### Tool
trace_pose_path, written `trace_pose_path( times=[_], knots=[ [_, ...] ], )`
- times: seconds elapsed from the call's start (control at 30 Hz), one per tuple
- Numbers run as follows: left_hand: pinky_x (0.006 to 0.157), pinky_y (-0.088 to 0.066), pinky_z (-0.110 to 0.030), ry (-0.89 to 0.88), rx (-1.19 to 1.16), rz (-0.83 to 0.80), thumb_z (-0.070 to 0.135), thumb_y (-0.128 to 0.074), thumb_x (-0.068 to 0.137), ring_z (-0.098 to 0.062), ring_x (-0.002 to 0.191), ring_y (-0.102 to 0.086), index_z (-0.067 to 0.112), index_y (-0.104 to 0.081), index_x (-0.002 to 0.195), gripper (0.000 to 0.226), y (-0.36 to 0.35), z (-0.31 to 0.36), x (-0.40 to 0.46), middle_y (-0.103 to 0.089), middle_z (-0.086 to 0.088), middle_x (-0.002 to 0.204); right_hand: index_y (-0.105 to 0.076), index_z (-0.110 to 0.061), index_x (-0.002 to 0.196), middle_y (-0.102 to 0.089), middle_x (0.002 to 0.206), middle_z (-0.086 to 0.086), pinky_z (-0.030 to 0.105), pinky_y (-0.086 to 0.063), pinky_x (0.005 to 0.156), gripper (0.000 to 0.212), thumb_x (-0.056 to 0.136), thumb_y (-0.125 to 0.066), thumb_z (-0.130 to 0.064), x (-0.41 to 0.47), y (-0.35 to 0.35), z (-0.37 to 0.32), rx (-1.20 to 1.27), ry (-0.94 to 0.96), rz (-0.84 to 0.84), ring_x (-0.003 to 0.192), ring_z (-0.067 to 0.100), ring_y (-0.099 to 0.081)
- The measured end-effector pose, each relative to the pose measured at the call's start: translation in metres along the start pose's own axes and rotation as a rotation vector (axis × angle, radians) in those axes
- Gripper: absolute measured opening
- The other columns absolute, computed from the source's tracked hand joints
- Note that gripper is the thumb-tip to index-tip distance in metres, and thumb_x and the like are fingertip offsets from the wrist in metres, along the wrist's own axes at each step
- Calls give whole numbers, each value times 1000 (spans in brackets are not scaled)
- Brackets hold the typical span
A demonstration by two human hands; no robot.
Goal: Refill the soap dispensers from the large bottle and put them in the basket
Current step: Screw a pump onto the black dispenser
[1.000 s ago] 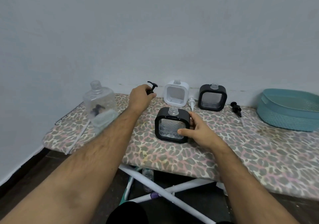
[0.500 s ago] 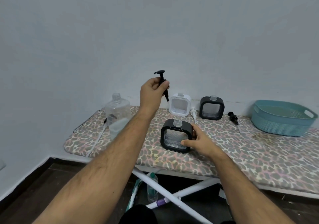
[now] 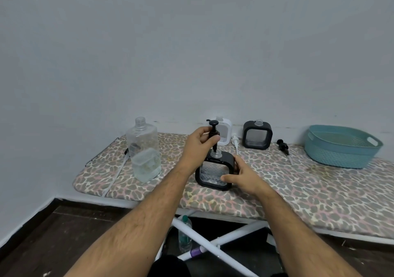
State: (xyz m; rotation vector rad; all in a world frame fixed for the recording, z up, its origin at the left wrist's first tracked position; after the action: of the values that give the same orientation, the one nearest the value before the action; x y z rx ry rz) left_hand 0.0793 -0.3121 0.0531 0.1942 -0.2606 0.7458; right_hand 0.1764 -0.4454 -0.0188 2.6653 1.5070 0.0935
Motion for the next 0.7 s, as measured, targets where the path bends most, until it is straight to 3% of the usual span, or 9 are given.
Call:
trace_pose_path(
  times=[0.1, 0.23, 0.5, 0.7],
  knots=[
    [82, -58, -33, 3, 2, 2, 19, -68, 92, -9, 95, -72, 17, -60, 119, 28, 2, -2, -2, -76, 6, 104, -47, -21, 128, -64, 120, 9, 27, -58, 77, 59, 83, -69, 9, 2, 0, 0, -4, -12, -13, 103, 19, -67],
    [77, -55, -21, -17, 44, -39, 19, -69, 91, -5, 93, -71, 15, -61, 120, 31, -1, 3, -4, -76, 4, 104, -46, -22, 129, -64, 119, 8, 28, -58, 77, 60, 83, -70, 8, 2, 1, 2, -17, -14, -8, 102, 19, -67],
    [96, -54, -34, -37, 195, -115, 18, -75, 85, -7, 102, -69, 27, -62, 110, 28, -2, -22, -14, -74, 4, 108, -46, -19, 130, -64, 117, 11, 27, -56, 75, 58, 83, -71, 7, 5, 3, 5, -60, -14, -13, 99, 19, -68],
    [96, -54, -35, 21, 185, -138, 17, -74, 86, -11, 98, -71, 16, -66, 114, 29, 5, -24, -8, -74, 1, 105, -41, -25, 138, -63, 124, 8, 47, -54, 97, 70, 81, -74, -2, 14, 9, 1, -136, -86, -81, 112, 26, -65]
  ],
)
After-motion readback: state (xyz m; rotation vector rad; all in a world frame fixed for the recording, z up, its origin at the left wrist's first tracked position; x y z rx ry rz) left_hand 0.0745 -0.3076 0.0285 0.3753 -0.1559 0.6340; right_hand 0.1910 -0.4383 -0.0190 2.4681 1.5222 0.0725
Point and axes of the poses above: each hand's wrist, its own x-axis towards the middle knuckle, its own y-axis out of the back of the hand, z = x × y, the point moved 3 cm from there along x, towards the middle knuckle
